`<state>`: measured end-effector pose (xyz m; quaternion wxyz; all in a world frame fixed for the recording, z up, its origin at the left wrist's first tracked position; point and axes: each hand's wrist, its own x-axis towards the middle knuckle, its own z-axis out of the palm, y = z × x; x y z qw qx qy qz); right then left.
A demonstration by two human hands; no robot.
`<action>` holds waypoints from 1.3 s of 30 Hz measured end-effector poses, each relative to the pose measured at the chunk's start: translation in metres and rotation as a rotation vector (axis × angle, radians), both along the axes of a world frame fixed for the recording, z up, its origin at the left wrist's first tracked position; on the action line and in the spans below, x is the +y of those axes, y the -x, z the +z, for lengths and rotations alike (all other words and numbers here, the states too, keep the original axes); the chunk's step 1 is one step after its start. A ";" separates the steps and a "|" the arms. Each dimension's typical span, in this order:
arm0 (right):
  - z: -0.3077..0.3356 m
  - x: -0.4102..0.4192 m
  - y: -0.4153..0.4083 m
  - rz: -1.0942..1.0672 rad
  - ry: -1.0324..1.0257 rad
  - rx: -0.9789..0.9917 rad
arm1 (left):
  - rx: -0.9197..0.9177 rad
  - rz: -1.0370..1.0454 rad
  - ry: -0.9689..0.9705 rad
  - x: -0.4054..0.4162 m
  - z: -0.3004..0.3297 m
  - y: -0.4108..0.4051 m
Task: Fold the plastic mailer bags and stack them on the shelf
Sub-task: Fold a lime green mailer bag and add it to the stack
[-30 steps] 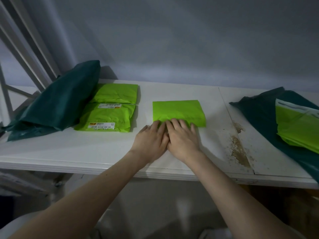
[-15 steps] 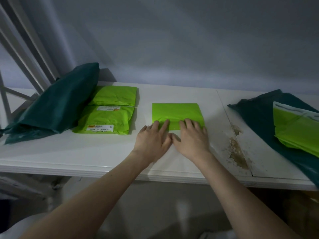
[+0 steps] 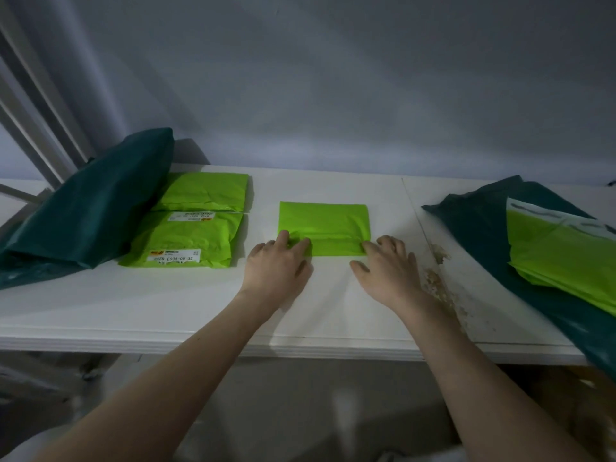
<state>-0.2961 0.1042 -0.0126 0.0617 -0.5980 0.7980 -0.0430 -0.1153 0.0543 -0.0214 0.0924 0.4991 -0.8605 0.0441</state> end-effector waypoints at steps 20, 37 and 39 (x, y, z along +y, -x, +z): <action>0.042 -0.016 -0.017 -0.073 0.675 -0.762 | 0.667 -0.074 0.203 -0.029 0.042 -0.027; 0.037 -0.030 -0.034 -0.143 0.593 -1.148 | 1.371 0.308 -0.468 -0.048 0.056 -0.049; 0.037 -0.035 -0.040 -0.156 0.620 -1.168 | 1.345 0.315 -0.520 -0.050 0.053 -0.055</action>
